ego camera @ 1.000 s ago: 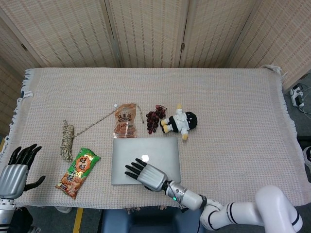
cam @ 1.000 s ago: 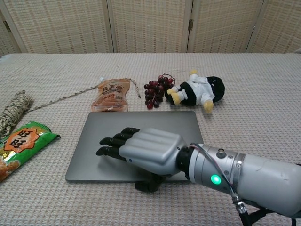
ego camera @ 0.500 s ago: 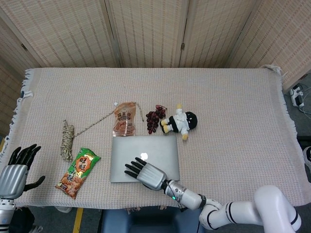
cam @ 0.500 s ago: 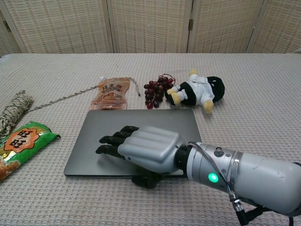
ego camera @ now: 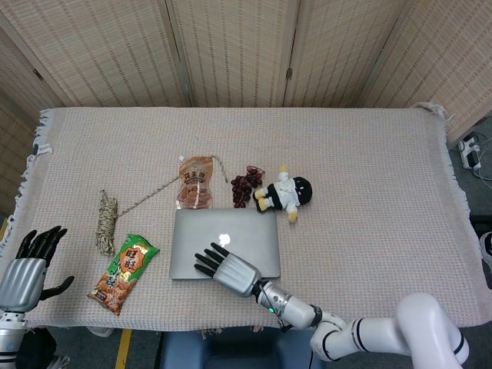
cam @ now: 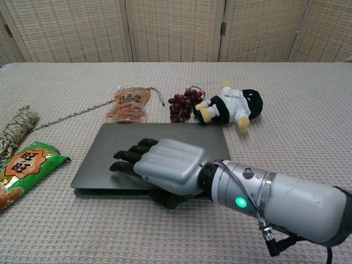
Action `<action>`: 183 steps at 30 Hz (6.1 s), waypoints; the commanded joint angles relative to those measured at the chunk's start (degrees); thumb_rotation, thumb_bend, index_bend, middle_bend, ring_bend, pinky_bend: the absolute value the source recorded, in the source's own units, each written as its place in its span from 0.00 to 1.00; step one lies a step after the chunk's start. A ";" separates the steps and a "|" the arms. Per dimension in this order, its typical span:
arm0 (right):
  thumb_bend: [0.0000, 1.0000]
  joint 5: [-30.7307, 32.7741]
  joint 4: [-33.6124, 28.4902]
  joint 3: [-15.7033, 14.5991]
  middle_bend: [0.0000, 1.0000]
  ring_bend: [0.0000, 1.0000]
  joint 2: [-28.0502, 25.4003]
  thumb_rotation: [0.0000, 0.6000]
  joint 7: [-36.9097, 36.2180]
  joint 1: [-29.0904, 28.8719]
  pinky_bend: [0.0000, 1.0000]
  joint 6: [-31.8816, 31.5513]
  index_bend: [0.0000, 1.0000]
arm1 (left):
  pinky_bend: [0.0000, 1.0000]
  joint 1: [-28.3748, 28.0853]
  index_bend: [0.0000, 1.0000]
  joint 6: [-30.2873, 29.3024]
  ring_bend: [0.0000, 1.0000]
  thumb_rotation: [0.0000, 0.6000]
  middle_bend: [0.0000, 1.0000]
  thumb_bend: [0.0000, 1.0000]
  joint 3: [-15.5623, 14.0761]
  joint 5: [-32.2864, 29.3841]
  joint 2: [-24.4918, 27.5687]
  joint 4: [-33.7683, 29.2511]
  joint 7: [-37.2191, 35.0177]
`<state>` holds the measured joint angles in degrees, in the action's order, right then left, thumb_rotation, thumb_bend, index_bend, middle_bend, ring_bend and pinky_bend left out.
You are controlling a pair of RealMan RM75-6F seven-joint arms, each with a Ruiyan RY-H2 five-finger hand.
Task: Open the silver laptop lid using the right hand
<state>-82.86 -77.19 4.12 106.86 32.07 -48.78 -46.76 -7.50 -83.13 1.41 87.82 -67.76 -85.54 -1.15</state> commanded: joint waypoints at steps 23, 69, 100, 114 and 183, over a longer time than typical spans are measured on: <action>0.64 5.54 -1.24 3.24 0.00 0.00 1.90 1.00 14.87 -1.64 0.00 -4.22 0.00 | 0.21 -7.62 0.34 4.20 0.34 1.00 0.36 0.48 -7.84 16.36 -8.70 11.90 -11.74; 0.64 9.59 1.27 3.61 0.00 0.00 3.36 1.00 19.48 -3.43 0.00 -6.42 0.00 | 0.00 -20.20 0.02 29.32 0.03 1.00 0.06 0.57 -7.80 4.95 -13.53 4.05 6.73; 0.64 14.15 0.93 9.40 0.00 0.00 -2.03 1.00 17.08 -4.23 0.00 -8.42 0.00 | 0.00 -21.04 0.04 29.03 0.03 1.00 0.06 0.57 -8.89 3.24 -13.23 3.55 7.67; 0.64 20.41 4.05 14.60 0.00 0.00 -5.56 1.00 15.42 -7.70 0.00 -6.49 0.00 | 0.00 -21.44 0.04 29.21 0.03 1.00 0.06 0.57 -8.93 2.70 -12.96 2.06 9.35; 0.64 20.96 -21.47 12.36 0.00 0.00 -36.58 1.00 -3.83 0.75 0.00 -15.53 0.00 | 0.00 -18.36 0.04 16.72 0.03 1.00 0.06 0.57 -6.18 2.37 -2.32 -8.97 6.70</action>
<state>-58.20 -92.13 19.35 76.69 31.22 -53.40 -58.83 -26.61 -65.18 -5.55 91.13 -71.48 -93.46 6.61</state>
